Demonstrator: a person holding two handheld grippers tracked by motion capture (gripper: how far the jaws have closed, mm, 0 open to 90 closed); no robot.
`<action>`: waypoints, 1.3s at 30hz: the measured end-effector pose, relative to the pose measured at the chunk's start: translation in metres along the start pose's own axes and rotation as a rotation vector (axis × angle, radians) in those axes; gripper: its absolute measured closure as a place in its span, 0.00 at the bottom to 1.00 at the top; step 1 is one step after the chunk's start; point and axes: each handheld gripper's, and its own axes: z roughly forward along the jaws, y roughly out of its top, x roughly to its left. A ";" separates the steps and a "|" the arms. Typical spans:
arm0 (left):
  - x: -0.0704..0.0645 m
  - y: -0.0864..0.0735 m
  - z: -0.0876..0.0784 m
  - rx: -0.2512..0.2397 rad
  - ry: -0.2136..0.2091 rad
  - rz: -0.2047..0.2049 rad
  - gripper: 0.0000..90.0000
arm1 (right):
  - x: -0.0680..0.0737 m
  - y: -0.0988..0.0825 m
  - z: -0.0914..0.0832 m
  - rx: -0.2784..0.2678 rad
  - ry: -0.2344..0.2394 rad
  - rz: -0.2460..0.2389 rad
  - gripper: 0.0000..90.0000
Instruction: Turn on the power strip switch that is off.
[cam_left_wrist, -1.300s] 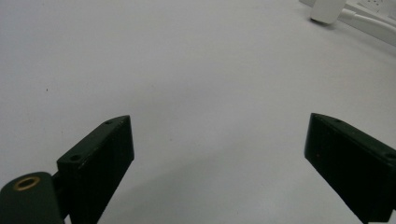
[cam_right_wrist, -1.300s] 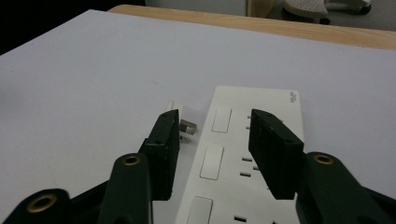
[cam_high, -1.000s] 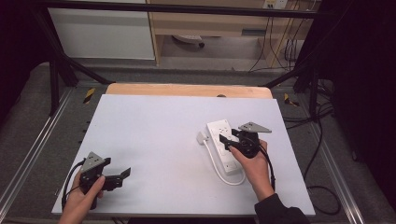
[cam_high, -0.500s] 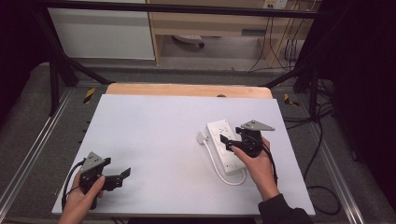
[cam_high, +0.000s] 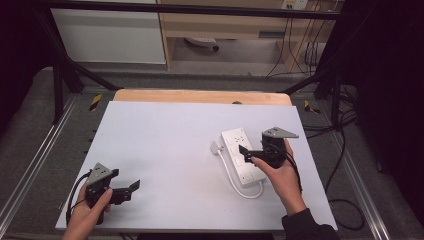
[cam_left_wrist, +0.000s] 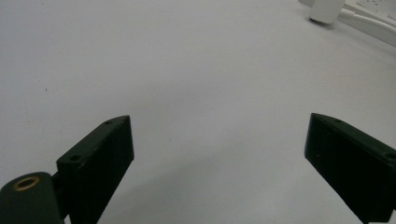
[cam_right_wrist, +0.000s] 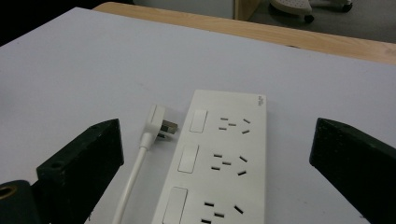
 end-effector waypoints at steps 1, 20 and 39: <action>0.000 0.000 0.000 0.000 0.000 0.000 0.09 | -0.001 0.000 -0.002 0.001 -0.006 -0.009 0.03; 0.008 -0.002 -0.006 -0.021 0.013 -0.023 0.08 | -0.023 -0.015 -0.047 -0.081 -0.035 -0.050 0.06; 0.018 -0.006 -0.010 -0.022 0.023 -0.031 0.08 | -0.047 -0.067 -0.072 -0.088 -0.070 -0.026 0.03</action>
